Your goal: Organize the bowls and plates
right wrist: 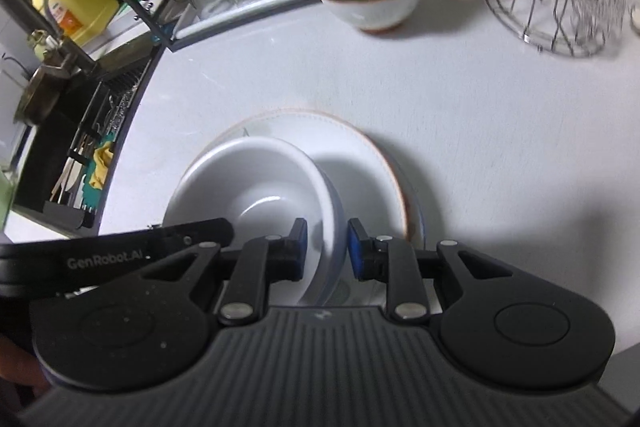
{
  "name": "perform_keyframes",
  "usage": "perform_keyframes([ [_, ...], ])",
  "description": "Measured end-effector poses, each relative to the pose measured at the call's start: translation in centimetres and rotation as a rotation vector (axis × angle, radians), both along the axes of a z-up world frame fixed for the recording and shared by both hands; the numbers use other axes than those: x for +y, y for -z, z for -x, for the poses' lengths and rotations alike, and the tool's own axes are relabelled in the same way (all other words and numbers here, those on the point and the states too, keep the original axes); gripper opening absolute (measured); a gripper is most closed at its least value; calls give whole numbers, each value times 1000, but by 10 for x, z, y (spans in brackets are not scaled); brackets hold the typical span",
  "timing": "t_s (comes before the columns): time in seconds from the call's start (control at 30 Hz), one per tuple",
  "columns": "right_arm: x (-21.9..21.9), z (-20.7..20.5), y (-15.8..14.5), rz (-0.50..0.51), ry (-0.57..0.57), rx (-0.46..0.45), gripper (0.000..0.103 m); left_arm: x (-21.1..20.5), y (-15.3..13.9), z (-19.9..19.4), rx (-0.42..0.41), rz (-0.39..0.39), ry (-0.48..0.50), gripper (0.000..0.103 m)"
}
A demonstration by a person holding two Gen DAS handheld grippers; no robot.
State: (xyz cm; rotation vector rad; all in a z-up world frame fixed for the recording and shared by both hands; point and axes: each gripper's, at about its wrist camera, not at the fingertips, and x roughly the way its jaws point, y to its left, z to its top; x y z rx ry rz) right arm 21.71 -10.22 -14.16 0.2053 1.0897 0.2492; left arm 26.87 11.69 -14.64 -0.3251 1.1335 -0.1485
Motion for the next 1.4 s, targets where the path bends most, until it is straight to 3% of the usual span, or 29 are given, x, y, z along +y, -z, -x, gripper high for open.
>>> perform_keyframes([
  [0.1,-6,2,-13,-16,2,-26,36,4,-17,5,-33,-34,-11,47],
  [0.33,-17,19,-59,-83,0,-138,36,0,-77,27,-132,-123,-44,53],
  [0.47,-30,35,-96,-92,8,-247,36,-11,-121,48,-235,-158,-48,58],
  [0.67,-57,66,-142,-111,8,-383,36,-29,-174,89,-351,-188,-77,80],
  [0.73,-66,77,-153,-109,8,-425,46,-34,-186,105,-389,-192,-82,88],
  [0.8,-74,90,-159,-109,5,-465,71,-39,-196,122,-422,-186,-85,92],
  [0.87,-82,104,-163,-107,5,-495,85,-46,-204,141,-449,-201,-94,96],
  [0.9,-85,110,-165,-99,7,-507,86,-50,-206,149,-455,-210,-95,97],
  [1.07,-100,145,-172,-93,6,-578,86,-67,-208,185,-461,-252,-85,99],
  [1.4,-112,185,-162,-78,21,-553,88,-75,-201,226,-448,-240,-96,100],
])
